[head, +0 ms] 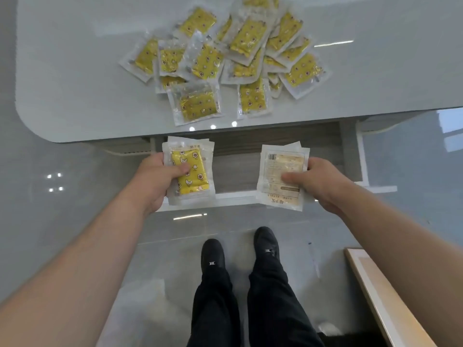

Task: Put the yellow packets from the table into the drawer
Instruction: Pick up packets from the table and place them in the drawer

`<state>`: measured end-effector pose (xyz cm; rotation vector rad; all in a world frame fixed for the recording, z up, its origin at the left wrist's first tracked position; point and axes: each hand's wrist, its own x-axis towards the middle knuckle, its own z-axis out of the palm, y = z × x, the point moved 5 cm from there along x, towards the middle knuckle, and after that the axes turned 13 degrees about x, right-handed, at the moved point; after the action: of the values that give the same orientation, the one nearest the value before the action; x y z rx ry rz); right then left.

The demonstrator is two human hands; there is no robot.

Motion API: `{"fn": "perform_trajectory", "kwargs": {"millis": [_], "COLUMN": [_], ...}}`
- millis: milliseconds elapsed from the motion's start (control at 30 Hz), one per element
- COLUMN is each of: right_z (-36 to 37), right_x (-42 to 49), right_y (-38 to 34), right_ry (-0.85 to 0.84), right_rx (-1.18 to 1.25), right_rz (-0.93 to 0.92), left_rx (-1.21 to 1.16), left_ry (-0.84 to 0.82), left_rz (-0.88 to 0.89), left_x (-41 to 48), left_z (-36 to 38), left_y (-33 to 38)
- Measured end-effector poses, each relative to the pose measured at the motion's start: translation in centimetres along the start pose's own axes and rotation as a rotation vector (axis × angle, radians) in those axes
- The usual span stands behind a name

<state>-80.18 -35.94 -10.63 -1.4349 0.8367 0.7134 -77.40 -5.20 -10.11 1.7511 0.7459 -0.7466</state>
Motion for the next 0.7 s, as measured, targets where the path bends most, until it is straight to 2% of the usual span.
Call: {"fn": "perform_trajectory", "kwargs": {"millis": [233, 467, 700], "right_z": [6.2, 10.1, 11.7], "right_x": [7.8, 13.7, 16.8], "right_y": [0.6, 1.1, 1.1], "right_ry": [-0.024, -0.083, -0.031], "right_rx": [0.078, -0.010, -0.065], "right_rz": [0.075, 0.075, 0.058], "left_rx": [-0.050, 0.086, 0.268], "left_ry": [0.143, 0.229, 0.405], "left_rz": [-0.098, -0.111, -0.107], "left_x": [7.2, 13.7, 17.9], "left_z": [-0.9, 0.4, 0.0], "left_y": [-4.4, -5.6, -5.7]}}
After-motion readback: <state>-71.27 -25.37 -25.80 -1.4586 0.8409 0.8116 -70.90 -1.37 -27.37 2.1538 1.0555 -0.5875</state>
